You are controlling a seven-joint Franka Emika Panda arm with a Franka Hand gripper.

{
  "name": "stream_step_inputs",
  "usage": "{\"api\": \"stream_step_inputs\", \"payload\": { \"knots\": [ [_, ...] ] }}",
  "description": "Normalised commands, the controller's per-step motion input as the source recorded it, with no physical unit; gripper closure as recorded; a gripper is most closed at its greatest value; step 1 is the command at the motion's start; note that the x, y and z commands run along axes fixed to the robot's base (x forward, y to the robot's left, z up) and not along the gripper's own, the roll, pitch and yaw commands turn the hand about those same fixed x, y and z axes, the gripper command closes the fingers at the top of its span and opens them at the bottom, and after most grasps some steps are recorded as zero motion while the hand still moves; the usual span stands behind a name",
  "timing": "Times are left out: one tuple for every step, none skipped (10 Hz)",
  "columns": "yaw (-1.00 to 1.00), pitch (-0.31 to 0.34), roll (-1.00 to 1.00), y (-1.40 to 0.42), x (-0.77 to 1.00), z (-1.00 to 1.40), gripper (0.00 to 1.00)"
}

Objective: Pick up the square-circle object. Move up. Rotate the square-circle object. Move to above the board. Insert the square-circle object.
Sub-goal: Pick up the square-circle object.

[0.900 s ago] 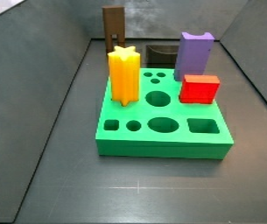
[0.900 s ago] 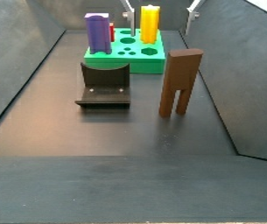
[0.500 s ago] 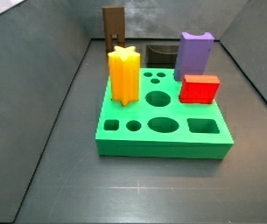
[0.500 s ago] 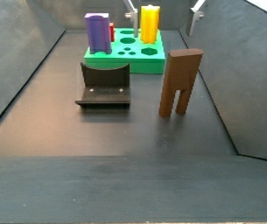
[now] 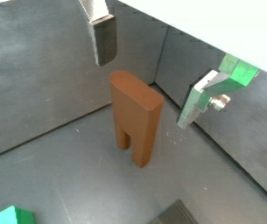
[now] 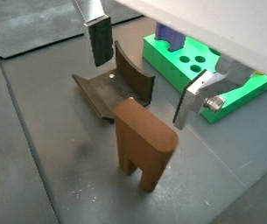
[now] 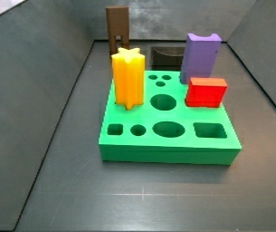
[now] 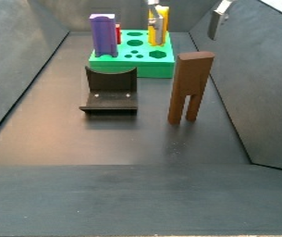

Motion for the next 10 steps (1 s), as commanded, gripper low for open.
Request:
{"api": "stream_step_inputs", "payload": {
  "knots": [
    [0.03, -0.133, 0.00, 0.00, -0.39, -0.13, 0.00],
    [0.01, -0.117, 0.00, 0.00, -0.24, -0.11, 0.00],
    [0.02, 0.000, 0.08, 0.04, -0.09, -0.12, 0.00],
    [0.08, 0.000, 0.10, 0.11, -0.02, -0.13, 0.00],
    [0.10, 0.009, 0.09, 0.15, 0.00, -0.12, 0.00],
    [0.11, 0.004, 0.05, 0.15, 0.05, -0.08, 0.00],
    [0.07, 0.000, 0.01, 0.08, 0.02, -0.09, 0.00],
    [0.02, -0.014, 0.00, 0.00, 0.00, -0.12, 0.00],
    [0.03, -0.024, 0.00, 0.00, 0.00, -0.14, 0.00],
    [0.05, -0.023, 0.02, 0.00, 0.00, -0.17, 0.00]
  ]
}}
